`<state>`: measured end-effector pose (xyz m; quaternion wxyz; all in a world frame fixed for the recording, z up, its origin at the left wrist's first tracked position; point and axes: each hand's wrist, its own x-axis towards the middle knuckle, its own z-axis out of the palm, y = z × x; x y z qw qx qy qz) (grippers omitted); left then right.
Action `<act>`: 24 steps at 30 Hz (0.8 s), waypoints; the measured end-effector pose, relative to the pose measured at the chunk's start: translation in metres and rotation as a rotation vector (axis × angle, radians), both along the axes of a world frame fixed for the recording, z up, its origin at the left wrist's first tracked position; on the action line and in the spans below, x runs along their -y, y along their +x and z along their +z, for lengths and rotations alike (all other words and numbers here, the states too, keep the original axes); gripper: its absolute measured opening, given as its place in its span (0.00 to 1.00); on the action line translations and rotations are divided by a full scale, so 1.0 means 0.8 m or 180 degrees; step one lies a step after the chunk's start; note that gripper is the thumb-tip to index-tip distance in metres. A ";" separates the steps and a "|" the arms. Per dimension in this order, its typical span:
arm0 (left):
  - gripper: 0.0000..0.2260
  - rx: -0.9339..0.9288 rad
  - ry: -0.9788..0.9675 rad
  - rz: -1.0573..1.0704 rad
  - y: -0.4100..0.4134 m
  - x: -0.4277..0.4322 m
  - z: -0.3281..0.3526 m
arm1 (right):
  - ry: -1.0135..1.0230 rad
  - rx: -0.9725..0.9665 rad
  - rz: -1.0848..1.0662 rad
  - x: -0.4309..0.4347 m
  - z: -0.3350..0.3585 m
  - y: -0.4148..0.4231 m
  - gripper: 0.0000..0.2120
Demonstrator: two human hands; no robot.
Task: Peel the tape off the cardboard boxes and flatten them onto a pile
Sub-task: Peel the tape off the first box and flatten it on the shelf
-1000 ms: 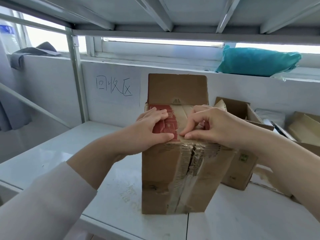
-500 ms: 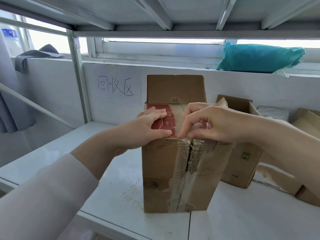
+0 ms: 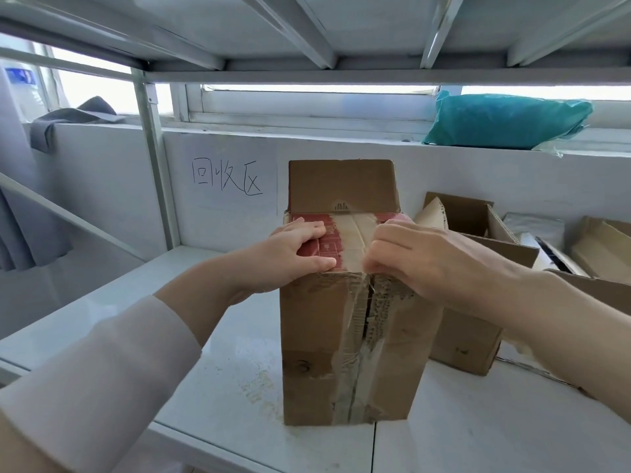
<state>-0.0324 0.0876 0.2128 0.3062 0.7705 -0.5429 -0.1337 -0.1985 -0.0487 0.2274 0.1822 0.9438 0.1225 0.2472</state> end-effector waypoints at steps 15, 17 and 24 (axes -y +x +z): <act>0.27 0.0102 0.0193 0.0043 -0.004 0.004 0.010 | -0.0218 0.2106 -0.0503 -0.044 -0.074 -0.043 0.02; 0.27 0.0263 0.0323 0.0064 -0.009 0.005 0.014 | 0.0028 0.2200 -0.0707 -0.044 -0.103 -0.045 0.01; 0.38 0.1022 0.0709 0.0364 -0.068 0.038 0.052 | 0.0558 0.2469 -0.0894 -0.055 -0.123 -0.016 0.06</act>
